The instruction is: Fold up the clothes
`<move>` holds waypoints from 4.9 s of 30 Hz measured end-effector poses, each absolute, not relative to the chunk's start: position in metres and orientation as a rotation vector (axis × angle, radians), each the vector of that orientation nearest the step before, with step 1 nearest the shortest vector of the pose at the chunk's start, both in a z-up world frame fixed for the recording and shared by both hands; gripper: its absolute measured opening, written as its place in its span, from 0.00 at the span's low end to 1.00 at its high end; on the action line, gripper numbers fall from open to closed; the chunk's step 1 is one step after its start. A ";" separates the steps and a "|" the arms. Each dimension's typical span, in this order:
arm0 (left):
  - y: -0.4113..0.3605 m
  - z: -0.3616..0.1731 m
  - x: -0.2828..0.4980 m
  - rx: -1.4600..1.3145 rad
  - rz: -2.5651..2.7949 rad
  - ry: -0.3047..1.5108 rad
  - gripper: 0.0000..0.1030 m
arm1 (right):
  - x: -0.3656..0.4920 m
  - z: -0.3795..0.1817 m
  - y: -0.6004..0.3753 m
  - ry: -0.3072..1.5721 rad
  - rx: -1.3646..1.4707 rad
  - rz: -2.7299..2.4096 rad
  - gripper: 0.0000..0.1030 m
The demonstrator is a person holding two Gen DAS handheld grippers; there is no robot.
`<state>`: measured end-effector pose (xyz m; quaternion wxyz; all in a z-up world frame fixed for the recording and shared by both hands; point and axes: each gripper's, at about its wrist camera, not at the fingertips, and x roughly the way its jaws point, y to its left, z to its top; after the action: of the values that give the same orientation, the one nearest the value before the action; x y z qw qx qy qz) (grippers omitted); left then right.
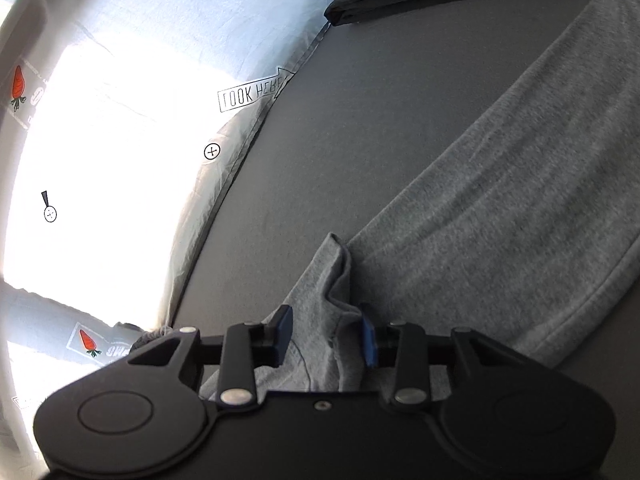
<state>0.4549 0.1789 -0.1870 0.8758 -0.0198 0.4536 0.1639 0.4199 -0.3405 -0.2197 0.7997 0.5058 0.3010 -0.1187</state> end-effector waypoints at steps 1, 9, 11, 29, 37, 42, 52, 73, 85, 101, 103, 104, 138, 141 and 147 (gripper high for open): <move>0.182 -0.188 0.455 -0.071 0.341 0.952 1.00 | 0.422 -0.222 -0.339 0.657 1.097 -0.262 0.13; 0.195 -0.190 0.455 -0.169 0.317 0.975 1.00 | 0.404 -0.255 -0.343 0.541 1.515 -0.232 0.09; 0.193 -0.191 0.453 -0.168 0.323 0.965 1.00 | 0.396 -0.267 -0.340 0.465 1.670 -0.191 0.09; 0.193 -0.191 0.455 -0.170 0.327 0.972 1.00 | 0.461 -0.258 -0.202 0.675 1.804 0.288 0.09; 0.193 -0.191 0.454 -0.171 0.329 0.961 1.00 | 0.516 -0.258 -0.143 0.890 1.732 0.410 0.09; 0.193 -0.191 0.453 -0.172 0.331 0.959 1.00 | 0.538 -0.262 -0.101 1.009 1.656 0.468 0.09; 0.194 -0.191 0.454 -0.175 0.332 0.967 1.00 | 0.559 -0.288 -0.048 1.162 1.576 0.518 0.10; 0.191 -0.191 0.454 -0.171 0.330 0.949 1.00 | 0.555 -0.277 -0.043 1.238 1.296 0.468 0.00; 0.159 -0.132 0.455 -0.054 0.249 0.865 1.00 | 0.454 -0.172 -0.142 0.927 0.545 0.351 0.25; 0.042 -0.194 0.410 0.000 0.039 0.998 1.00 | 0.336 -0.177 -0.415 0.677 0.078 -0.572 0.47; 0.043 -0.194 0.413 -0.009 0.053 1.000 1.00 | 0.333 -0.182 -0.442 0.662 0.090 -0.650 0.52; 0.043 -0.193 0.415 -0.008 0.057 1.002 1.00 | 0.332 -0.184 -0.456 0.652 0.101 -0.692 0.57; 0.041 -0.194 0.420 -0.036 0.098 0.995 1.00 | 0.234 -0.276 -0.513 0.009 1.929 -0.564 0.11; 0.044 -0.192 0.429 -0.035 0.086 1.048 1.00 | 0.252 -0.275 -0.476 0.084 1.951 -0.451 0.11; 0.052 -0.190 0.437 0.009 -0.010 1.108 1.00 | 0.293 -0.269 -0.398 0.270 1.962 -0.231 0.11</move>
<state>0.4365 0.0516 -0.1896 0.8505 0.0045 0.5259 -0.0047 0.2934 -0.3980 -0.2693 0.5430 0.8263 0.1135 -0.0973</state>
